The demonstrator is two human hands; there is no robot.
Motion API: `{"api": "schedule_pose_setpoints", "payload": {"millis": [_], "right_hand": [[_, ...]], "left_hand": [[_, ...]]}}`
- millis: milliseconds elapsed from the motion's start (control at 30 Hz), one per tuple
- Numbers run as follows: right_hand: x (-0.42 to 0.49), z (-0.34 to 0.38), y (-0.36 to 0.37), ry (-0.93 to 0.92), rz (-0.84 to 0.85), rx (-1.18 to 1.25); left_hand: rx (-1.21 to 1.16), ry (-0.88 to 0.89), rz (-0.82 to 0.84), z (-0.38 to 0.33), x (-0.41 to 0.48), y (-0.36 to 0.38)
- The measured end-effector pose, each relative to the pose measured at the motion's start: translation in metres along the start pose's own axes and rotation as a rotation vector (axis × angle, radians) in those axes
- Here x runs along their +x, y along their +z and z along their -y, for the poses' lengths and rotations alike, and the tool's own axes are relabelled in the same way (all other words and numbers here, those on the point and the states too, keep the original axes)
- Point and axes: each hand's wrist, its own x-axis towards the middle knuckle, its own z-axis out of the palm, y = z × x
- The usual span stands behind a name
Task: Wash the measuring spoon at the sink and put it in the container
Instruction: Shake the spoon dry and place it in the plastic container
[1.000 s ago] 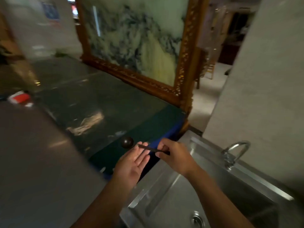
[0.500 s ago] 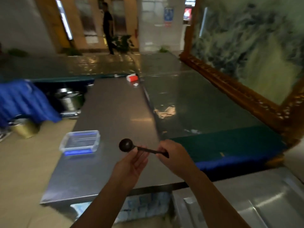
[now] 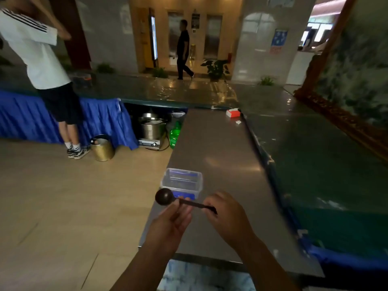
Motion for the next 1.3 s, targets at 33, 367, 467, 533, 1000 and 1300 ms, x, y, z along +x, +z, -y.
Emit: {"api": "schedule_pose_setpoints", "payload": {"millis": [33,367,467,533,1000,1300], "right_hand": [[0.006,0.01,0.007,0.003,0.003,0.0],[0.059,0.062,0.052,0.006,-0.023,-0.032],[0.074,0.064,0.058,0.004,-0.039,-0.03],[0.084,0.063,0.063,0.0,-0.053,-0.028],[0.162,-0.008,0.1,0.028,-0.02,0.066],[0.175,-0.058,0.125,0.12,0.037,0.022]], "left_hand": [[-0.001,0.01,-0.001,-0.012,0.001,-0.007],[-0.018,0.016,-0.033,-0.084,0.023,-0.036],[-0.023,0.016,-0.038,-0.093,0.036,-0.034],[-0.017,0.01,-0.051,-0.098,0.047,-0.034],[0.026,-0.013,-0.154,-0.106,0.149,-0.008],[0.045,-0.151,-0.153,-0.082,0.217,-0.007]]}}
